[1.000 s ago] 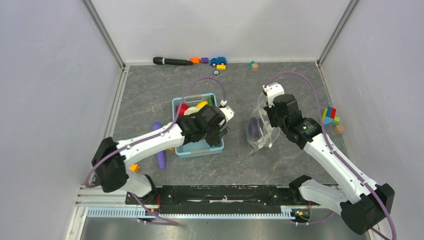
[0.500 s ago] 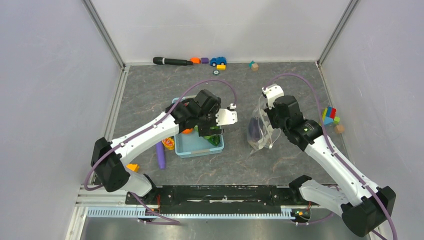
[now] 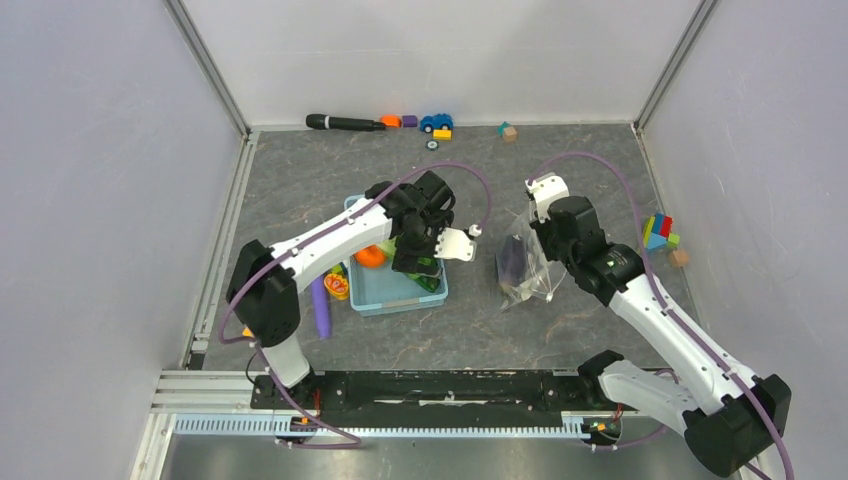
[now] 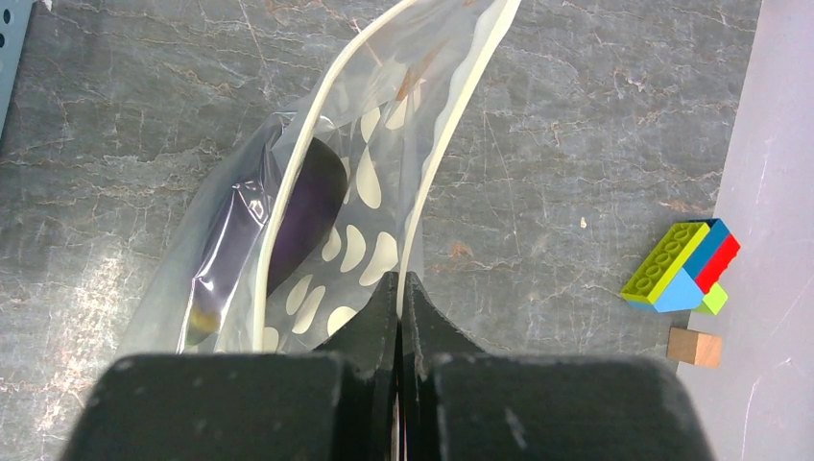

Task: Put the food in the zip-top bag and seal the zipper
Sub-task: Pick up the fake vegetable from the bin.

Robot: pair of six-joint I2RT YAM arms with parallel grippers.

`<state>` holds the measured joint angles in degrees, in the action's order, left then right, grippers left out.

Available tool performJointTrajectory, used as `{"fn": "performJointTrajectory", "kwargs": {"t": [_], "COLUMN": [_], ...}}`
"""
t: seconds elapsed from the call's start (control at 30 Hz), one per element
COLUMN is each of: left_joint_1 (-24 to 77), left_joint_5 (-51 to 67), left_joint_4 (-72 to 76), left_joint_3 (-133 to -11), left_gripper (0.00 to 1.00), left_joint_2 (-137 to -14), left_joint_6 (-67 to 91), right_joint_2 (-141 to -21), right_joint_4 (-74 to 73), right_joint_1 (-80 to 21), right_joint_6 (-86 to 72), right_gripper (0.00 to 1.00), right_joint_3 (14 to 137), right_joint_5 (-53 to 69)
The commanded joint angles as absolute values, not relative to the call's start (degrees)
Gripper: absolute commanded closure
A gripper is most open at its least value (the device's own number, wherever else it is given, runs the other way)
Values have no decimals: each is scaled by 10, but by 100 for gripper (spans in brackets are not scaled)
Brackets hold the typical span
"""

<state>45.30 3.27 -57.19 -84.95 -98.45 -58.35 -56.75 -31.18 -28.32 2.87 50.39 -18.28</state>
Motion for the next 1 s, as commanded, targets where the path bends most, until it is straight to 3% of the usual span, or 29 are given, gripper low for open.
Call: {"fn": "performJointTrajectory", "kwargs": {"t": [0.0, 0.2, 0.3, 0.6, 0.7, 0.97], "left_joint_1": [446, 420, 403, 397, 397, 398], "left_joint_5": [49, 72, 83, 82, 87, 102], "left_joint_4": [-573, -582, -604, -604, -605, -604], "left_joint_3": [-860, -887, -903, -879, -887, -914], "left_gripper": [0, 2, 8, 66, 97, 98], "left_joint_2": [-1012, -1070, -1092, -1072, -1054, -983], "left_joint_6": [-627, -645, -644, -632, -622, -591], "right_joint_2": [-569, -563, -560, -557, -552, -531], "right_joint_4": [-311, -298, -296, -294, -291, -285], "right_joint_1": [-280, -280, -280, -280, -280, -280], "right_joint_6": [25, 26, 25, 22, 21, 16], "right_gripper": [100, 100, 100, 100, 100, 100], "right_joint_3": [513, 511, 512, 516, 514, 511], "right_joint_5": [-187, -164, -158, -164, -164, -150]}}
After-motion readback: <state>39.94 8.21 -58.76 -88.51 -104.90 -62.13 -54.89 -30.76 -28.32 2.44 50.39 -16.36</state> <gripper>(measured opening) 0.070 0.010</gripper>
